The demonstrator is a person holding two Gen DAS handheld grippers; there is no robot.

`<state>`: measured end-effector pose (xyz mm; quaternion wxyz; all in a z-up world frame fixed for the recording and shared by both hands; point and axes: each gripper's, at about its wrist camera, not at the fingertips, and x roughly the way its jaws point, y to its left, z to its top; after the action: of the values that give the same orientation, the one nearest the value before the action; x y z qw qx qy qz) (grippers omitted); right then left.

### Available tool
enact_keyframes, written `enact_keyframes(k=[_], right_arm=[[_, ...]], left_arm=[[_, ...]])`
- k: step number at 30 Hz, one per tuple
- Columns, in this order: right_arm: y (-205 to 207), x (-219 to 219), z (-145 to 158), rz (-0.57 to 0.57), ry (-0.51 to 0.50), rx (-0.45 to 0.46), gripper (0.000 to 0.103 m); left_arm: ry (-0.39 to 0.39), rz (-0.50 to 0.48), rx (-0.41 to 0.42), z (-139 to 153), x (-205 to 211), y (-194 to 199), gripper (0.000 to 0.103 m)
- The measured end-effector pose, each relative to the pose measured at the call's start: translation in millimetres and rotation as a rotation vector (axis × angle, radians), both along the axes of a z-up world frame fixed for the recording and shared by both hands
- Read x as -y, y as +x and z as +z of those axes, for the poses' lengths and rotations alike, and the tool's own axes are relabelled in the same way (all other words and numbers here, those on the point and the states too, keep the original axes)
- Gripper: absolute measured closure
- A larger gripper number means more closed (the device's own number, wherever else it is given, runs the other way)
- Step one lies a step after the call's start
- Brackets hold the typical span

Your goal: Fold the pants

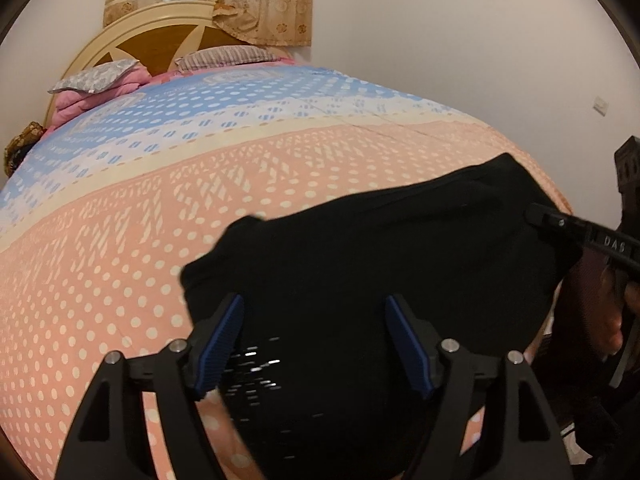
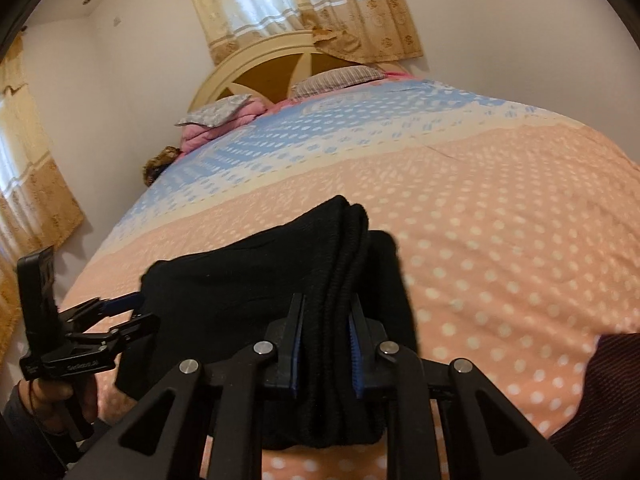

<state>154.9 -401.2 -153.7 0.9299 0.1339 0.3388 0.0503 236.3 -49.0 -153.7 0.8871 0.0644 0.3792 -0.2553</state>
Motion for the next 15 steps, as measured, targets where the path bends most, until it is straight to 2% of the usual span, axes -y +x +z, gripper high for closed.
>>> enact_keyframes(k=[5, 15], right_arm=[[9.7, 15.0, -26.7, -0.022, 0.023, -0.066, 0.084], [11.4, 19.3, -29.8, -0.024, 0.032, -0.081, 0.084]], left_arm=[[0.007, 0.0, -0.007, -2.3, 0.5, 3.5, 0.024], [0.002, 0.014, -0.016, -3.9, -4.2, 4.9, 0.023]])
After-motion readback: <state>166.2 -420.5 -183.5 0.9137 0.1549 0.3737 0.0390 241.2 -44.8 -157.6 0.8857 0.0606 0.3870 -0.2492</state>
